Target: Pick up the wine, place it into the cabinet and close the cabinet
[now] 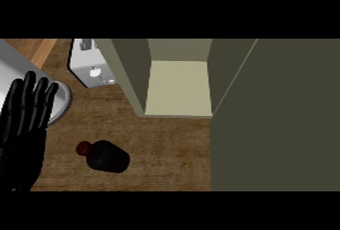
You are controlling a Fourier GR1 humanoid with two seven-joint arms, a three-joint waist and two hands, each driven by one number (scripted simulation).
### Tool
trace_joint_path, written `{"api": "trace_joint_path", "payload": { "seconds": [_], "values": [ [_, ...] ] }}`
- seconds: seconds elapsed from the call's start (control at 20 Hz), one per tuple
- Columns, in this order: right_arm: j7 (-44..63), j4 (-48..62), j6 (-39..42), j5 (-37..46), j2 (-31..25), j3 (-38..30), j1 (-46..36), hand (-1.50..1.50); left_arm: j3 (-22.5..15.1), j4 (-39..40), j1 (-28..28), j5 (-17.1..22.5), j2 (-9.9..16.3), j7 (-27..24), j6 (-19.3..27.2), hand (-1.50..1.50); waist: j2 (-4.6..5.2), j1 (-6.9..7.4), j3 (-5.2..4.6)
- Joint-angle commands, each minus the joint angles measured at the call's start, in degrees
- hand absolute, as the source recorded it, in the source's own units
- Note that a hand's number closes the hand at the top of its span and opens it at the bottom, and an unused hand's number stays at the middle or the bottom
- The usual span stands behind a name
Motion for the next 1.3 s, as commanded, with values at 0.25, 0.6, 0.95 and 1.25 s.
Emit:
{"api": "trace_joint_path", "payload": {
  "seconds": [0.25, 0.6, 0.95, 1.25],
  "values": [
    [1.9, -7.9, 3.7, -1.4, 1.0, 5.6, 9.4, -1.50, -21.9, -3.9, 9.6, -24.0, -6.0, 0.8, 19.9, -1.50, -0.20, -1.56, 0.57],
    [12.8, -14.9, 9.5, -8.1, -2.0, 11.3, 14.0, -1.50, -37.4, -3.2, 9.1, -13.6, -6.1, 5.5, 34.9, -1.50, 0.01, -1.51, 0.49],
    [23.1, -21.7, 7.3, -10.7, -3.0, 10.0, 9.5, -1.50, -52.2, -1.6, 0.0, -26.9, -6.1, 17.6, 51.2, -1.50, 0.06, -1.32, 0.53],
    [30.5, -25.7, 5.9, -13.6, -4.9, 7.6, 6.2, -1.50, -50.1, -6.7, -4.6, -32.9, -5.9, 28.4, 51.4, -1.50, -0.08, -1.22, 0.58]
  ]
}}
